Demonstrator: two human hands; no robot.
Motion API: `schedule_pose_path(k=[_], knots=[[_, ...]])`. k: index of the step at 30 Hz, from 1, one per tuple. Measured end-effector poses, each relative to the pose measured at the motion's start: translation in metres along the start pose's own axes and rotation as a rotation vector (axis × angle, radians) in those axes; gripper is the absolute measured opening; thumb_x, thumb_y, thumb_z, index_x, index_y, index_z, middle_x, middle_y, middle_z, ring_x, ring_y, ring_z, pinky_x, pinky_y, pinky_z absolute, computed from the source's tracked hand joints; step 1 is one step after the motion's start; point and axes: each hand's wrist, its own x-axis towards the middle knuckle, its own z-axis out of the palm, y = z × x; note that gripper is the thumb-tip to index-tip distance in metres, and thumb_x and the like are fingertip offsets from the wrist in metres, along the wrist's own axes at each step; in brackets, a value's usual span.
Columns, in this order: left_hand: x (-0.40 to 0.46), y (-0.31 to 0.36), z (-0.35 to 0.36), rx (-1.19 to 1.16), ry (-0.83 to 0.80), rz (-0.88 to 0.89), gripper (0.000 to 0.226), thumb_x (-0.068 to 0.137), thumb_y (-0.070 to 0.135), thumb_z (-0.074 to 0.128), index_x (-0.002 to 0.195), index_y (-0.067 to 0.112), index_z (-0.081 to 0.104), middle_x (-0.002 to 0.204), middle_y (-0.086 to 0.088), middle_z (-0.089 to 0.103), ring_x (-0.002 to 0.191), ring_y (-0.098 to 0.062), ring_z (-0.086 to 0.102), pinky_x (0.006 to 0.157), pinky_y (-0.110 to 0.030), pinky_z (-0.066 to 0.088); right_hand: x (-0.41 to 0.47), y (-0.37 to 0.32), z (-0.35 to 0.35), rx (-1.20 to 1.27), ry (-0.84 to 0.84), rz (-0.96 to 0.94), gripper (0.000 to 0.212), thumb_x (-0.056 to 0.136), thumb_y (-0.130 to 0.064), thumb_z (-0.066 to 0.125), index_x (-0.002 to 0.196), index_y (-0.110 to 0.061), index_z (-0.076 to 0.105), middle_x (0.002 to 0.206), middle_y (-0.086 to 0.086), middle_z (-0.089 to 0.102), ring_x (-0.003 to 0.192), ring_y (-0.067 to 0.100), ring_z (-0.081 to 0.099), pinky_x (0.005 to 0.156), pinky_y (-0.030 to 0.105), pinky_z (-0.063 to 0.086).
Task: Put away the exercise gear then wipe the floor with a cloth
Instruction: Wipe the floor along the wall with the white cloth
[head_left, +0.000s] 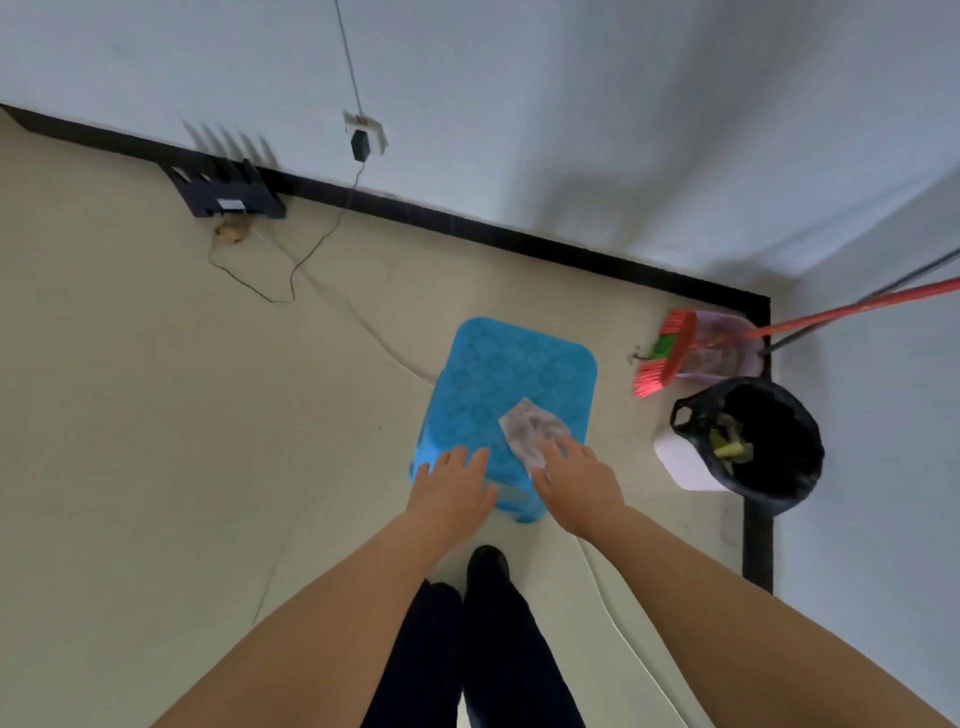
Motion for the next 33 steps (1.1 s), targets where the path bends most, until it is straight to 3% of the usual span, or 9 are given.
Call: schedule_pose_path(k=[4, 9, 13, 16, 18, 21, 26, 29, 33], knots=[[0.071, -0.016, 0.052, 0.049, 0.023, 0.028, 0.05, 0.099, 0.034, 0.033, 0.146, 0.017, 0.024, 0.149, -0.009, 0.029, 0.137, -0.023, 0.029, 0.109, -0.039, 0.026, 0.08, 0.015, 0.058, 0.029, 0.038, -0.047, 0.052, 0.096, -0.038, 0.022, 0.148, -0.03, 0.017, 0.15, 0.003, 0.024, 0.134, 0.027, 0.034, 0.093, 0.044, 0.046], [0.134, -0.046, 0.112, 0.145, -0.004, 0.055, 0.058, 0.101, 0.036, 0.031, 0.152, 0.02, 0.01, 0.159, -0.011, 0.0, 0.147, -0.022, 0.003, 0.117, -0.046, 0.01, 0.134, 0.027, 0.117, -0.041, 0.119, 0.032, 0.061, 0.095, -0.031, 0.044, 0.149, -0.034, 0.015, 0.15, 0.006, 0.022, 0.125, 0.033, 0.038, 0.079, 0.045, 0.052], [0.152, -0.063, 0.149, 0.194, 0.175, 0.117, 0.057, 0.086, 0.04, 0.045, 0.139, 0.018, 0.048, 0.149, -0.015, 0.038, 0.136, -0.028, 0.04, 0.105, -0.055, 0.034, 0.155, 0.035, 0.147, -0.104, 0.415, 0.003, 0.05, 0.076, -0.032, 0.067, 0.125, -0.027, 0.059, 0.123, 0.009, 0.054, 0.101, 0.033, 0.051, 0.067, 0.044, 0.052], [0.152, -0.066, 0.157, 0.179, 0.171, 0.136, 0.059, 0.084, 0.04, 0.034, 0.136, 0.018, 0.051, 0.145, -0.015, 0.044, 0.133, -0.028, 0.045, 0.102, -0.057, 0.038, 0.164, 0.035, 0.147, -0.005, 0.481, -0.033, 0.044, 0.074, -0.01, 0.074, 0.116, -0.019, 0.064, 0.107, 0.013, 0.058, 0.086, 0.035, 0.055, 0.065, 0.041, 0.054], [0.15, -0.064, 0.148, 0.2, 0.18, 0.148, 0.056, 0.09, 0.039, 0.036, 0.142, 0.02, 0.043, 0.152, -0.014, 0.032, 0.14, -0.027, 0.034, 0.108, -0.054, 0.031, 0.167, 0.029, 0.132, 0.102, 0.36, 0.018, 0.041, 0.088, -0.009, 0.059, 0.128, -0.017, 0.054, 0.115, 0.014, 0.051, 0.097, 0.036, 0.053, 0.071, 0.041, 0.051], [0.142, -0.065, 0.112, 0.139, -0.026, 0.114, 0.058, 0.1, 0.039, 0.032, 0.152, 0.021, 0.013, 0.16, -0.009, 0.0, 0.148, -0.022, 0.003, 0.117, -0.046, 0.011, 0.157, 0.014, 0.1, 0.193, 0.303, 0.016, 0.031, 0.096, -0.016, 0.043, 0.126, -0.016, 0.052, 0.114, 0.011, 0.046, 0.097, 0.031, 0.053, 0.072, 0.038, 0.048], [0.075, -0.077, 0.028, 0.005, 0.028, -0.043, 0.041, 0.101, 0.035, 0.03, 0.133, 0.014, 0.04, 0.131, -0.01, 0.049, 0.12, -0.029, 0.048, 0.092, -0.038, 0.039, 0.104, -0.047, 0.028, 0.155, 0.31, -0.138, 0.022, 0.096, -0.02, 0.042, 0.113, -0.015, 0.055, 0.105, 0.006, 0.049, 0.086, 0.024, 0.055, 0.06, 0.031, 0.043], [0.023, -0.104, -0.023, -0.076, 0.081, -0.164, 0.038, 0.101, 0.035, 0.028, 0.127, 0.015, 0.047, 0.126, -0.007, 0.055, 0.113, -0.028, 0.055, 0.083, -0.033, 0.039, 0.072, -0.09, -0.017, 0.136, 0.292, -0.255, 0.022, 0.097, -0.02, 0.041, 0.113, -0.017, 0.055, 0.107, 0.003, 0.049, 0.083, 0.02, 0.055, 0.058, 0.028, 0.04], [-0.045, -0.147, -0.094, -0.096, 0.244, -0.296, 0.039, 0.101, 0.039, 0.027, 0.123, 0.015, 0.049, 0.125, -0.01, 0.057, 0.114, -0.029, 0.056, 0.087, -0.034, 0.042, 0.05, -0.155, -0.077, 0.088, 0.324, -0.459, 0.023, 0.097, -0.022, 0.039, 0.113, -0.021, 0.055, 0.115, -0.003, 0.054, 0.075, 0.02, 0.055, 0.061, 0.03, 0.047]])
